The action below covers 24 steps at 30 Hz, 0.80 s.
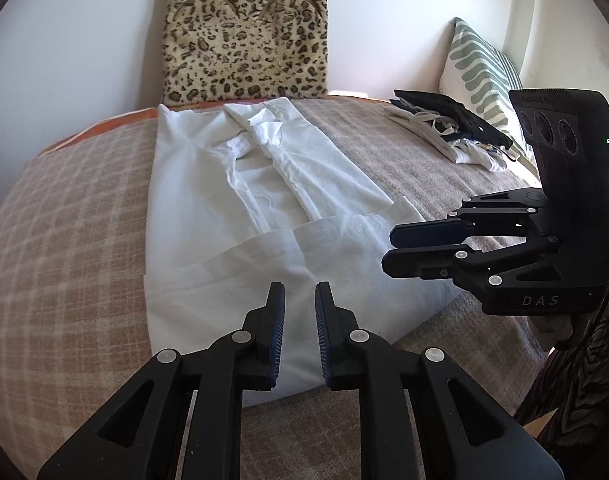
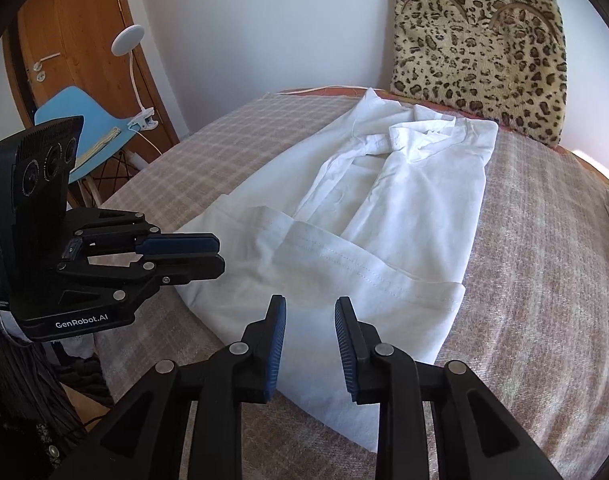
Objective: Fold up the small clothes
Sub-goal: 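Move both tools to the collar end of the shirt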
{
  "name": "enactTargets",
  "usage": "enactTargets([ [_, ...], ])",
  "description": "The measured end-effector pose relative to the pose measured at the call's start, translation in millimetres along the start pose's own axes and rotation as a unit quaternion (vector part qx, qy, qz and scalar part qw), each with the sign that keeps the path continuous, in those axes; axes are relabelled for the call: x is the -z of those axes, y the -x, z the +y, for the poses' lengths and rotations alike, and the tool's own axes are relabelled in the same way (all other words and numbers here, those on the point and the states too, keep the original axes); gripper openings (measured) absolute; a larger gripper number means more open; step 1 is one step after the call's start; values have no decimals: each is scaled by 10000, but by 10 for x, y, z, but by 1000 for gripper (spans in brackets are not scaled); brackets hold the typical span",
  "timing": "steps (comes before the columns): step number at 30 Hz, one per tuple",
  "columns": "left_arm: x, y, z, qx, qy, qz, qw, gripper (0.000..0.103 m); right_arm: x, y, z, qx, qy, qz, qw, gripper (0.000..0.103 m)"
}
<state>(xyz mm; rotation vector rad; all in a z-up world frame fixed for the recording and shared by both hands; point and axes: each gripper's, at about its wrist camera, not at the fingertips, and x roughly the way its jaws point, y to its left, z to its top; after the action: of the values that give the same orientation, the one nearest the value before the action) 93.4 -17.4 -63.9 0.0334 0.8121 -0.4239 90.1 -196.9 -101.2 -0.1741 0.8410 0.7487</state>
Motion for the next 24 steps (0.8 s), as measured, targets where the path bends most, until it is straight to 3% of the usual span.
enactTargets([
  [2,-44,-79,27,-11,58,77,10000,14,-69,-30,-26,26,-6,-20,10000,27],
  [3,-57,-132,60,-20,125,165,9998,17,-97,-49,-53,7,-55,-2,10000,27],
  [4,-58,-187,104,-69,199,294,9993,26,-114,-74,-81,-42,-112,62,9999,29],
  [6,-54,-225,230,-164,493,438,9977,28,-130,-140,-151,69,-218,277,9994,30],
  [11,-227,28,440,-166,807,66,9966,31,-196,44,-412,-30,-638,29,9980,32],
  [13,-374,125,586,-133,969,-131,9951,46,-269,139,-543,-5,-810,-148,9966,35],
  [16,-627,183,858,-93,1212,-344,9920,47,-387,210,-760,-77,-1102,-317,9934,36],
  [18,-814,137,1011,-95,1118,-383,9929,47,-475,224,-891,-17,-1205,-404,9919,38],
  [20,-980,-11,1206,-46,1111,-257,9935,47,-562,227,-1051,7,-1336,-441,9901,39],
  [24,-1163,-372,1679,-27,1607,-89,9870,48,-749,168,-1443,15,-1636,-467,9854,39],
])
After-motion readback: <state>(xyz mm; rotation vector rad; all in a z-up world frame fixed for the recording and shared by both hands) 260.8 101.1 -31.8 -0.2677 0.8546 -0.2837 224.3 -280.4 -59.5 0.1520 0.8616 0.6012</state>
